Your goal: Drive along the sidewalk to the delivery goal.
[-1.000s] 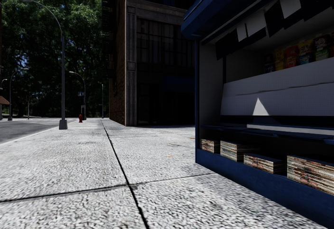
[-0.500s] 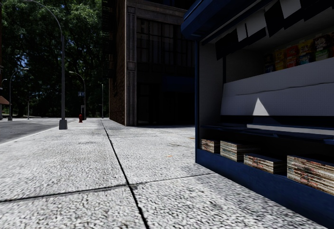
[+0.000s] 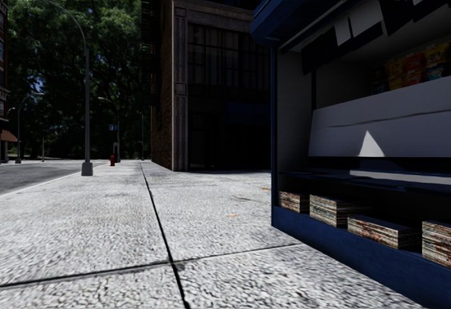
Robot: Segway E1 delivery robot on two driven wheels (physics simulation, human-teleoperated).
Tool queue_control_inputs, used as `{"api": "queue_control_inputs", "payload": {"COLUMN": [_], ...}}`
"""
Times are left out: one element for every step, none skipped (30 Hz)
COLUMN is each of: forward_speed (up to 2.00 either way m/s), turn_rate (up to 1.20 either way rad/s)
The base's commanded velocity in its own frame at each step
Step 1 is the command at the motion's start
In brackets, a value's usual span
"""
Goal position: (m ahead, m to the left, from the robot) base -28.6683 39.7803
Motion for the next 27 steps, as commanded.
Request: {"api": "queue_control_inputs", "payload": {"forward_speed": [0.83, 0.83, 0.83, 0.83, 0.83, 0.83, 0.83, 0.83, 0.83, 0.83, 0.83, 0.83, 0.83, 0.83, 0.83, 0.83, 0.83, 0.83, 0.83, 0.83, 0.83, 0.83, 0.83, 0.83, 0.83, 0.83, 0.83], "turn_rate": [0.34, 0.36, 0.36, 0.36, 0.36, 0.39, 0.41, 0.41, 0.42, 0.42, 0.42, 0.42, 0.42, 0.42, 0.42, 0.42, 0.42, 0.42, 0.42, 0.42, 0.42, 0.42, 0.42, 0.42, 0.42, 0.42, 0.42]}}
